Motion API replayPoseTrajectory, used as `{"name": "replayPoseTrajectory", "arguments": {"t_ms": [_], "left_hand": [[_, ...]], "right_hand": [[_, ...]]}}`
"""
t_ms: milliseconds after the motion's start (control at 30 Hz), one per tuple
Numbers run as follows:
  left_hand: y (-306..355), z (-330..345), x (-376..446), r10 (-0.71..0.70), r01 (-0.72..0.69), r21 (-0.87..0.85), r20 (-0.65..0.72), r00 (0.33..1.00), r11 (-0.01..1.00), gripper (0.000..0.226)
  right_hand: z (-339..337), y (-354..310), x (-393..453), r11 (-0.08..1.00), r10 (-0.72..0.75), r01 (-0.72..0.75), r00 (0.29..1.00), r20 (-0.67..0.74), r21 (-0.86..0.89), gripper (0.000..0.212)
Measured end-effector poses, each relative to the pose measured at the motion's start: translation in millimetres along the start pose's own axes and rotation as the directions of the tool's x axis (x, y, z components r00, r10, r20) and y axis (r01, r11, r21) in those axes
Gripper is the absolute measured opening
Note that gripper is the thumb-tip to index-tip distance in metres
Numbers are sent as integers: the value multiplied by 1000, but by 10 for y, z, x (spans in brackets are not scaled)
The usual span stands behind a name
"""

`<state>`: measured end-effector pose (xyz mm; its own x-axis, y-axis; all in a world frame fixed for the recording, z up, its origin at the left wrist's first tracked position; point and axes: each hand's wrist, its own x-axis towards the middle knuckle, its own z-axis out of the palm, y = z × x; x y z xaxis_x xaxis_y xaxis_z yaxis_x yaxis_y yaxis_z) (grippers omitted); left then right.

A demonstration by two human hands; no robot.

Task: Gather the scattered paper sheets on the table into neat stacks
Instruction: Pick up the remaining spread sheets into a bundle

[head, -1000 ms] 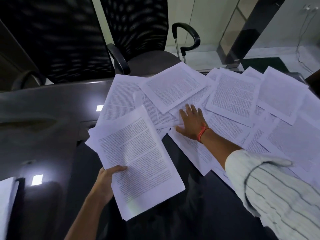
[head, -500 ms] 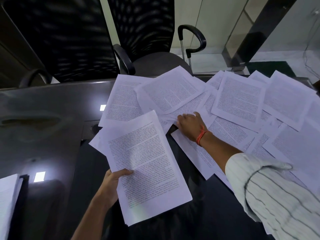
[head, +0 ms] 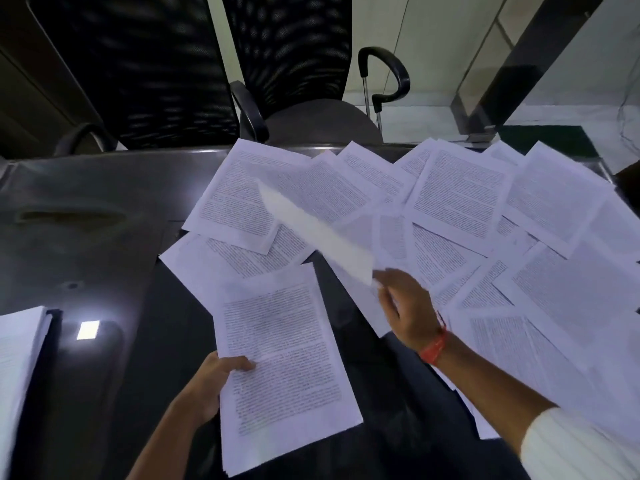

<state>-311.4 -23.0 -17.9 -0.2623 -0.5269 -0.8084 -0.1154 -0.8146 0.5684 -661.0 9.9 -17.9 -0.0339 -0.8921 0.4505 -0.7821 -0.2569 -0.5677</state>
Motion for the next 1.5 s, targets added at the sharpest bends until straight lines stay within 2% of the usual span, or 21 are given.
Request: {"name": "replayPoseTrajectory", "arguments": {"t_ms": [100, 167, 233, 333, 433, 467, 533, 600, 667, 700, 733, 767, 833, 900, 967, 1067, 1200, 1267, 1333, 1433, 1500], "left_hand": [[-88, 263, -40, -20, 20, 8, -4, 1000, 1000, 44], [-149, 462, -90, -21, 17, -57, -81, 997, 998, 33], [-231, 604, -105, 2, -29, -155, -172, 985, 988, 21], [-274, 691, -107, -81, 20, -432, -124, 989, 902, 49], [-310, 727, -137, 6, -102, -451, -210, 978, 887, 42], [-307, 763, -176, -3, -66, -434, -157, 988, 899, 38], [-350, 852, -218, -96, 80, -323, -32, 995, 943, 39], [-372, 846, -213, -113, 113, -225, 13, 993, 968, 51], [-341, 842, -224, -109, 109, -171, 7, 994, 979, 73], [-368, 826, -219, -114, 114, -181, 9, 993, 977, 81], [-367, 832, -235, -111, 111, -180, 12, 994, 977, 84], [-385, 843, -258, -102, 106, -176, 32, 994, 979, 80], [-400, 864, -294, -100, 107, -180, 47, 994, 978, 67], [-399, 888, -354, -97, 111, -199, 79, 992, 974, 62], [-395, 870, -413, -97, 119, -223, 108, 989, 968, 50], [-436, 835, -529, -61, 80, -231, 88, 994, 970, 43], [-443, 810, -643, 36, -20, -227, 67, 997, 974, 41], [-384, 835, -695, 117, -102, -187, 69, 991, 977, 62], [-332, 895, -715, 192, -183, -134, 57, 980, 974, 82], [-289, 990, -766, 268, -265, -97, 12, 963, 959, 85], [-258, 1030, -801, 298, -294, -117, 15, 955, 949, 81]], "right_hand": [[-160, -50, -495, 968, -250, 250, 957, 145, 14, 28], [-190, -56, -764, 938, -342, 346, 918, 202, 19, 26], [-206, -31, -980, 924, -374, 383, 898, 232, 6, 25], [-179, 11, -1189, 902, -417, 431, 854, 311, 24, 28], [-124, -24, -1394, 895, -423, 441, 794, 437, 66, 23], [-137, -59, -1434, 907, -399, 414, 777, 487, 82, 25], [-224, -112, -1434, 945, -318, 306, 772, 551, 117, 44], [-330, -139, -1345, 982, -184, 141, 852, 490, 124, 61], [-382, -167, -1226, 986, 109, -146, 937, 331, 87, 62], [-391, -188, -1164, 943, 297, -325, 918, 264, 67, 62], [-393, -206, -1092, 862, 476, -503, 848, 233, 67, 65], [-398, -207, -1040, 743, 626, -662, 738, 251, 92, 71], [-414, -152, -941, 514, 776, -842, 538, 330, 164, 74], [-459, -93, -851, 388, 804, -901, 434, 407, 194, 69], [-485, -93, -806, 310, 748, -917, 397, 532, 250, 57], [-560, -300, -792, 223, 600, -876, 469, 648, 427, 28], [-593, -617, -821, 199, 625, -763, 582, 521, 615, 10], [-568, -698, -813, 257, 700, -717, 600, 386, 648, 6], [-564, -727, -748, 277, 777, -669, 578, 248, 690, 8], [-588, -747, -693, 261, 763, -631, 598, 244, 730, 5], [-648, -726, -693, 357, 702, -629, 669, 246, 691, 7]]}}
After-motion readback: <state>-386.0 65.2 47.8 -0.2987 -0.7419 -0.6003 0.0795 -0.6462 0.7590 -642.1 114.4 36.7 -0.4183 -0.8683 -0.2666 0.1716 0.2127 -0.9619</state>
